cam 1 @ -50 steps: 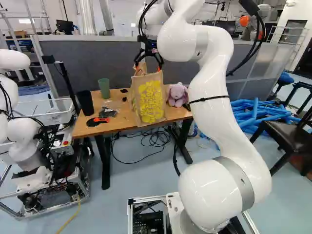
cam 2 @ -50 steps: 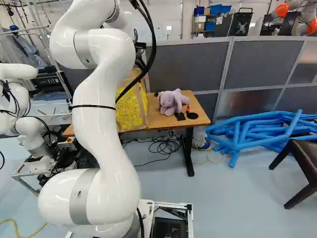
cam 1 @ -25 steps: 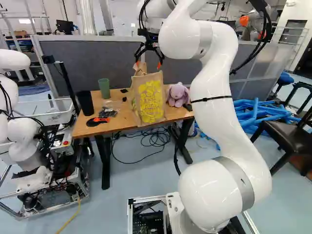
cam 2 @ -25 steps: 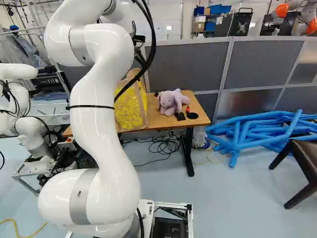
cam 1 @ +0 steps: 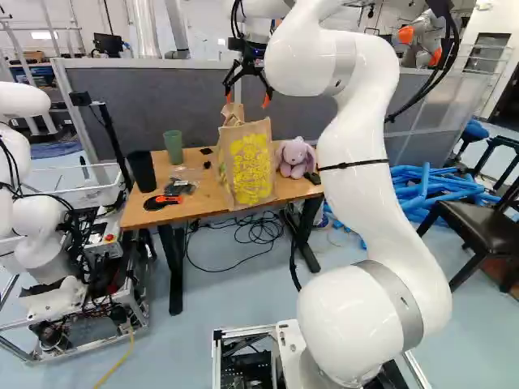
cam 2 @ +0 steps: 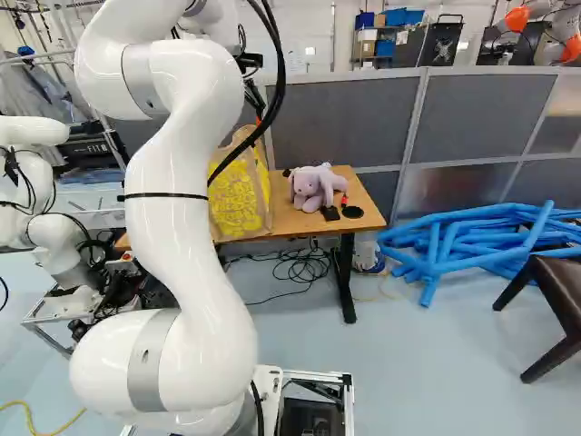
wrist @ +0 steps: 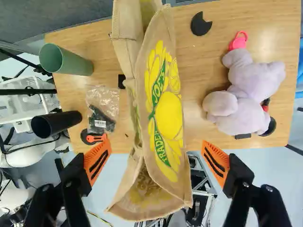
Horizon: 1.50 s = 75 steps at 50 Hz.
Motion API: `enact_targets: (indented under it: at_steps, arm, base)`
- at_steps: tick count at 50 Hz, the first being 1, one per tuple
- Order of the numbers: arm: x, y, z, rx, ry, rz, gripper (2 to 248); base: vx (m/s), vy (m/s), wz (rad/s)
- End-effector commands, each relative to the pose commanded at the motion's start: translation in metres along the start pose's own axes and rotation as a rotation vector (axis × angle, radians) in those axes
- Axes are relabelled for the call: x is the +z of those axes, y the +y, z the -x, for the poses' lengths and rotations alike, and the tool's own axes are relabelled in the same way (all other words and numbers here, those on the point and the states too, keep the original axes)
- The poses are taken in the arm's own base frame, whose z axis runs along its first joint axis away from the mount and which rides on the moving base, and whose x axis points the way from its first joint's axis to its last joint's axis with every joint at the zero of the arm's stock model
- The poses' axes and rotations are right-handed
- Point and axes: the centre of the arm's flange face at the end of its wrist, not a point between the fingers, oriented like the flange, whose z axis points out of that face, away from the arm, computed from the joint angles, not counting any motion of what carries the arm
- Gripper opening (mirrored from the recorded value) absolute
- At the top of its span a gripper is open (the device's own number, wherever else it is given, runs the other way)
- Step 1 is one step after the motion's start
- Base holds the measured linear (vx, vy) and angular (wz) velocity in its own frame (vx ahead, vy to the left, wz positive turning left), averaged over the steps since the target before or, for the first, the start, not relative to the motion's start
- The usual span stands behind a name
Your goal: Pick up the bag on the ground and place it on the table
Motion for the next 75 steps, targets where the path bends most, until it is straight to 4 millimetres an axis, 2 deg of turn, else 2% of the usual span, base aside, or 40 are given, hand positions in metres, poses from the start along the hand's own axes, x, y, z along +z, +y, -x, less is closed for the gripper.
enact_targets:
  at_steps: [15, 37, 75]
  arm:
    - [-0.016, -0.001, 0.005, -0.003, 0.011, -0.002, 247]
    - [-0.016, -0.001, 0.005, -0.003, 0.012, -0.002, 247]
    - [-0.016, -0.001, 0.005, -0.003, 0.012, -0.002, 247]
  base:
    - [0.0, 0.0, 0.0]
    - [-0.014, -0.006, -0.029]
    - [-0.139, -0.003, -0.004]
